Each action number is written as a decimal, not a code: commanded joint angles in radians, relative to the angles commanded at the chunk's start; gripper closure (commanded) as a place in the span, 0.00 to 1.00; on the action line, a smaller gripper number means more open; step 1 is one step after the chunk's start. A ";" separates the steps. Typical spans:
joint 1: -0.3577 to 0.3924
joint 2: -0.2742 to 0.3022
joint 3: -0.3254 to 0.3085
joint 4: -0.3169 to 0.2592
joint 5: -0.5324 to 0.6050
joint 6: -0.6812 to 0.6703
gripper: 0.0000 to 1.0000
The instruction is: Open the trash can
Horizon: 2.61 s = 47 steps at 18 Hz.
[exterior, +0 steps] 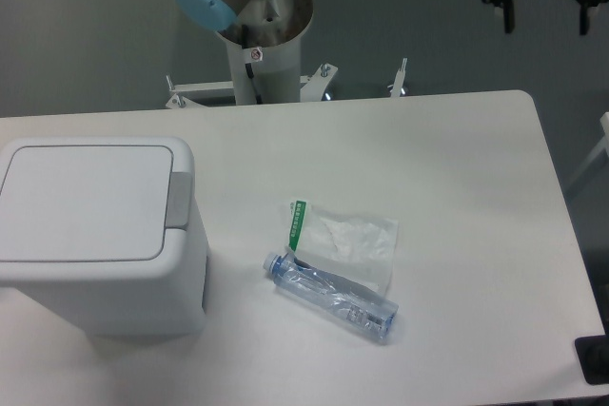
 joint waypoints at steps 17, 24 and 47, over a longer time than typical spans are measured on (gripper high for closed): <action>-0.293 -0.054 0.046 0.127 -0.002 -0.967 0.00; -0.449 -0.077 0.049 0.169 -0.005 -1.253 0.00; -0.709 -0.137 -0.032 0.195 -0.141 -1.503 0.00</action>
